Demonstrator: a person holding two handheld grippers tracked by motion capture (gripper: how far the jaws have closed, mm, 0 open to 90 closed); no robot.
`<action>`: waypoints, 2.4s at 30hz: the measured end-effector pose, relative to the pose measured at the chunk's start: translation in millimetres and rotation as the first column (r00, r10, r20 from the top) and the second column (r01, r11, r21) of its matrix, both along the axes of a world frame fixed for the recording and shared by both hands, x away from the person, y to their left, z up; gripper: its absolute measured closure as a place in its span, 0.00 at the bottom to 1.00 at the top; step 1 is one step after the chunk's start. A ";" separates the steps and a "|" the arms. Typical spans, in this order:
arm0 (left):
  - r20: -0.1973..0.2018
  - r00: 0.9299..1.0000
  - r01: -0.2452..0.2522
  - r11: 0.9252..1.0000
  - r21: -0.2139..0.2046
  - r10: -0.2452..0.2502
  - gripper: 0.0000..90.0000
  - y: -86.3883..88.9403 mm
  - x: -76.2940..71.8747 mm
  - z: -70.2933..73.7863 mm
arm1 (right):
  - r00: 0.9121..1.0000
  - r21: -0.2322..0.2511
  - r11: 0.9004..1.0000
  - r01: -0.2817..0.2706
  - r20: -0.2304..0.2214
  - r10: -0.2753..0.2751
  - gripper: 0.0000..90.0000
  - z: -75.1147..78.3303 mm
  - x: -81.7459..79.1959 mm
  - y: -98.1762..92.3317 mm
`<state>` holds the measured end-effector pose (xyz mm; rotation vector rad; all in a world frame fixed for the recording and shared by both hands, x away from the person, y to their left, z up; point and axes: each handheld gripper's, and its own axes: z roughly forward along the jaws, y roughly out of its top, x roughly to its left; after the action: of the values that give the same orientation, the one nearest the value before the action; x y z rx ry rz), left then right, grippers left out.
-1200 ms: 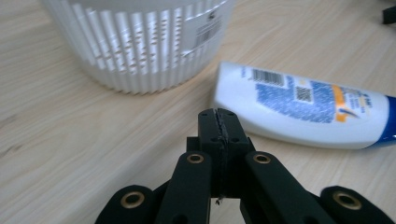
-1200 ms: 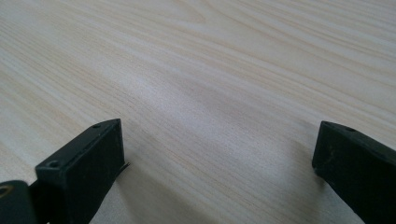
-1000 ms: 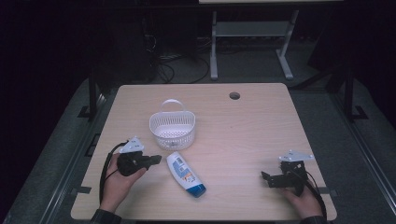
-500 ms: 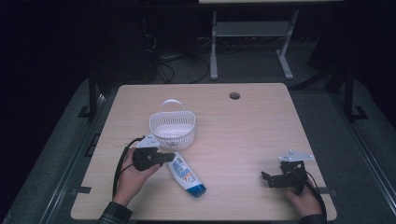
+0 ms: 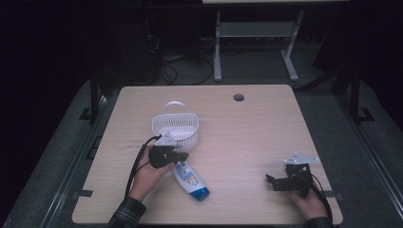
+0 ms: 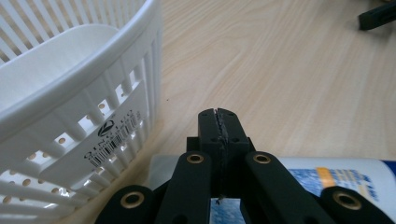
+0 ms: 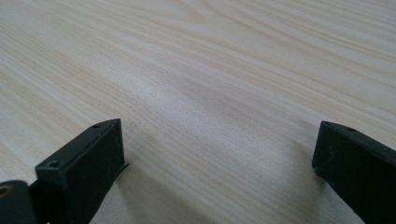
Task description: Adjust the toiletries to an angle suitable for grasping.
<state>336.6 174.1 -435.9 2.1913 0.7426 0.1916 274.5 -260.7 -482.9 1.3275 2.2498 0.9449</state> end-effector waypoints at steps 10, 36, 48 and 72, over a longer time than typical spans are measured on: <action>0.009 1.000 -0.005 0.998 0.055 0.005 1.00 -4.0 2.9 -6.4 | 1.000 0.000 1.000 0.000 0.000 0.000 0.02 0.0 0.0 0.0; -0.014 1.000 -0.009 0.997 0.082 0.011 1.00 17.4 -5.4 -7.6 | 1.000 0.000 1.000 0.000 0.001 0.000 0.02 -0.1 0.0 0.0; -0.022 1.000 -0.019 0.996 0.086 0.021 1.00 29.6 -12.1 -7.2 | 1.000 -0.001 1.000 -0.001 0.001 0.001 0.02 -0.1 0.0 0.0; -0.046 0.999 -0.010 0.994 0.112 0.015 1.00 56.4 -35.0 -10.3 | 1.000 0.000 1.000 0.000 0.001 0.000 0.02 -0.1 0.0 0.0</action>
<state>301.6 230.4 -446.3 2.3041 0.7883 0.1927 274.5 -260.7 -483.0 1.3262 2.2494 0.9448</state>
